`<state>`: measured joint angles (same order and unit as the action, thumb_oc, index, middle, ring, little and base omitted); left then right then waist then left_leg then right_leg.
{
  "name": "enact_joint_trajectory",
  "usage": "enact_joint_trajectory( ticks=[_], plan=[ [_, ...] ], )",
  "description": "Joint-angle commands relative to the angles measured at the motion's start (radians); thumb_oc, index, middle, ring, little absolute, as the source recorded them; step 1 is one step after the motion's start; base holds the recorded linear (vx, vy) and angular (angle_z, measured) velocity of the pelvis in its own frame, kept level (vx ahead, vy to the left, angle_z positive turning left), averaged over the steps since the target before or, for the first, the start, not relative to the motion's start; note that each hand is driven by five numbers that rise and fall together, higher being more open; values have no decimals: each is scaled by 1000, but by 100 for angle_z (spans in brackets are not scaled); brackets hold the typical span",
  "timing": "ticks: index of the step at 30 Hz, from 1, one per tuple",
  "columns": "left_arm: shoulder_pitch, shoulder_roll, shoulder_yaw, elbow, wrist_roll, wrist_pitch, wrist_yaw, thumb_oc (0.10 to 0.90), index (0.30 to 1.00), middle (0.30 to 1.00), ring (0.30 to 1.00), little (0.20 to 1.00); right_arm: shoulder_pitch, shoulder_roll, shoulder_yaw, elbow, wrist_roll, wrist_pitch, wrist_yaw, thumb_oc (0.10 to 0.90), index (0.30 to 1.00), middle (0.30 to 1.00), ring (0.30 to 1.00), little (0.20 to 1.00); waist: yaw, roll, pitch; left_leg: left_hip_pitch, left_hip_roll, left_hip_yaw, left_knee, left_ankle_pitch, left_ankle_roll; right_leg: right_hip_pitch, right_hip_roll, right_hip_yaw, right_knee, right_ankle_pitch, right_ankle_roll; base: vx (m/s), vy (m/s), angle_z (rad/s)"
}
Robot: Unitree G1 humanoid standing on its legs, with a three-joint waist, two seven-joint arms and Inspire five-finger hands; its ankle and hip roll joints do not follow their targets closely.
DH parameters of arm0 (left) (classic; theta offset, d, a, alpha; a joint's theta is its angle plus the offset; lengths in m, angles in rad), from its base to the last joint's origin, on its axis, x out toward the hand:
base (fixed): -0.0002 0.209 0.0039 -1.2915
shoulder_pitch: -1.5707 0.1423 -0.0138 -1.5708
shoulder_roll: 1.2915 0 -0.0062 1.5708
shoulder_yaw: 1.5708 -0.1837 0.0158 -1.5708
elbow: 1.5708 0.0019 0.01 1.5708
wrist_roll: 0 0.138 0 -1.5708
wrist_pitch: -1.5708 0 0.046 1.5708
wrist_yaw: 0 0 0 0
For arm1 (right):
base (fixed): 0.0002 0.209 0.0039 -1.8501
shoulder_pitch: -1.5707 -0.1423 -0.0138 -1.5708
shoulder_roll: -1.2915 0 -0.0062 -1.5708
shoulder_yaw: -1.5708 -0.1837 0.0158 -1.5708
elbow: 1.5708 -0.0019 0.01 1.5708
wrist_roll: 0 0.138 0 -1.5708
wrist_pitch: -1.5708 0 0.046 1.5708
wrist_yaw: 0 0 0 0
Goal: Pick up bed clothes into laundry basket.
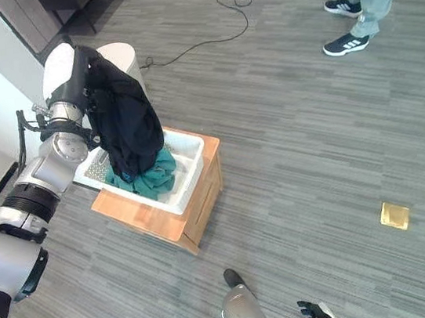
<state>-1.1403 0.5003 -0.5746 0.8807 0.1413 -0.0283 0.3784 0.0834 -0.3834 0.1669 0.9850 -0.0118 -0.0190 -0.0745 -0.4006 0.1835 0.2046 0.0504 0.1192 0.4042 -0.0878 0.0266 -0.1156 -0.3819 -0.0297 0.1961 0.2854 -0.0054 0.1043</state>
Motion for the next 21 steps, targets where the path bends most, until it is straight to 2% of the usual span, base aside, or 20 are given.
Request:
enact_joint_trajectory(
  ticks=[1, 2, 3, 4, 5, 12, 21],
  plan=[
    [13, 20, 140, -26, 1, -61, 34, 400, 300, 300, 300, 300, 77, -16, 37, -72, 22, -37, -30, 800, 900, 900, 900, 900, -23, -65, -12, 42, 83, -46, 1, 8, -77, 260, -71, -58, -373, 80, 77, 0, 0, 0],
    [36, 2, 143, -24, -9, -62, 30, 417, 326, 326, 326, 326, 77, -12, 41, -85, 25, -39, -32, 800, 900, 900, 900, 900, -23, -66, -9, 41, 84, -48, 1, 9, -76, 260, -70, -59, -373, 80, 76, -21, -29, -4],
    [64, -19, 149, -14, -19, -62, 27, 590, 585, 585, 585, 585, 74, -7, 46, -92, 26, -40, -35, 800, 900, 900, 900, 900, -23, -69, -4, 38, 84, -50, 1, 9, -76, 258, -69, -60, -373, 81, 75, 0, 0, 0],
    [85, -28, 153, -9, -26, -61, 24, 665, 698, 698, 698, 698, 74, -5, 48, -100, 27, -41, -38, 800, 900, 900, 900, 900, -23, -71, -2, 37, 85, -50, 1, 9, -76, 256, -68, -61, -373, 81, 75, 0, 0, 0],
    [116, -42, 158, 10, -28, -58, 21, 800, 900, 900, 900, 900, 70, 0, 49, -108, 33, -44, -41, 800, 900, 900, 900, 900, -23, -74, 0, 34, 86, -51, 1, 9, -76, 255, -67, -62, -373, 82, 73, 0, 0, 0],
    [192, -79, 162, 195, 12, -30, 12, 800, 900, 900, 900, 900, 70, 13, 72, -134, 38, -58, -50, 800, 900, 900, 900, 900, -33, -85, 10, 22, 89, -48, 1, 4, -79, 241, -63, -65, -373, 88, 73, 2, -5, -1],
    [161, -25, 154, 226, 55, -25, 22, 800, 900, 900, 900, 900, 79, 9, 84, -59, 25, -57, -45, 800, 900, 900, 900, 900, -18, -81, 4, 21, 91, -48, 1, 3, -80, 246, -62, -75, -373, 85, 72, 0, 0, 0]
  ],
)
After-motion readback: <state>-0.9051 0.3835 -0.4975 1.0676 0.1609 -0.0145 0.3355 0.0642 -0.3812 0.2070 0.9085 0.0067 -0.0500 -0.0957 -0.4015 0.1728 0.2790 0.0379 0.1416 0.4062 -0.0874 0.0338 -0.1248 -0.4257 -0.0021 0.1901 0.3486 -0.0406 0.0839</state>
